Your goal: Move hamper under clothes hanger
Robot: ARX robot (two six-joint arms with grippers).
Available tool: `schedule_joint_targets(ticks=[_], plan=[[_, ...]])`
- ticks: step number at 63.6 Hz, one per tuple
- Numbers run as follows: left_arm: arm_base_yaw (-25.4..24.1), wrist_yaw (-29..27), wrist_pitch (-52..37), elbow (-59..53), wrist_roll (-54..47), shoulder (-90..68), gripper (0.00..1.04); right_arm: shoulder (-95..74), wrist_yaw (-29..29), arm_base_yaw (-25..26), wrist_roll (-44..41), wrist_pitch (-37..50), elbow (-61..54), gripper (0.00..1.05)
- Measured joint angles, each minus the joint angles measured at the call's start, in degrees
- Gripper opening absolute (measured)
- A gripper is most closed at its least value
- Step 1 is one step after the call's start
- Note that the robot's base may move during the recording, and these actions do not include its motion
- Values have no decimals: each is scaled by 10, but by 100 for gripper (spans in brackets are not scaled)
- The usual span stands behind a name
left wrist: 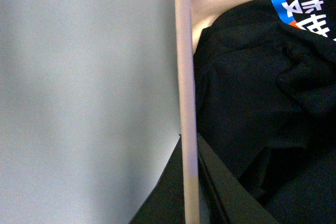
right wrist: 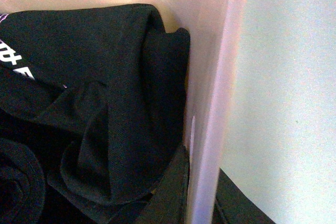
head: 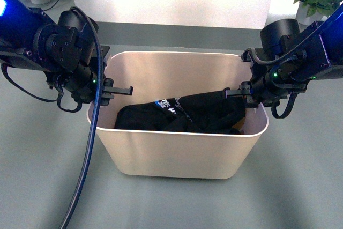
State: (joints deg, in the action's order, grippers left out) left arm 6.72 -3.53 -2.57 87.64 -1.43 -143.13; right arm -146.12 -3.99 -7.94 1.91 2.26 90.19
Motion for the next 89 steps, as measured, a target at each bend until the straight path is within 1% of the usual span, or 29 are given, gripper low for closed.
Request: schedule_joint_targets(ticks=[2,3,6,10,14,25,40,46,56,66,89], plan=[[-2,27,-58,-22,-6,1,4,0,0,0,4,6,-2,6],[-3,44,-90,-32,-9,1,4,0,0,0,12,30,-11,6],[-8,67,-148,-48,-14,1,4,0,0,1,36,110,-41,6],[-12,78,-175,-51,-17,1,4,-3,3,4,53,148,-45,6],[-12,77,-181,-51,-20,3,4,-1,4,4,59,153,-44,6],[-12,78,-179,-51,-24,7,4,2,5,3,61,144,-40,6],[-12,78,-153,-48,-36,7,4,-1,12,3,70,99,-28,6],[-11,64,-116,-35,-49,4,4,-5,12,3,70,85,-16,6],[-11,56,-50,-3,-53,-3,4,-10,16,3,72,41,4,6],[-12,50,-14,25,-49,-16,4,-21,19,3,74,-4,28,6],[-21,48,-12,44,-40,-51,4,-59,17,3,72,-38,77,6]])
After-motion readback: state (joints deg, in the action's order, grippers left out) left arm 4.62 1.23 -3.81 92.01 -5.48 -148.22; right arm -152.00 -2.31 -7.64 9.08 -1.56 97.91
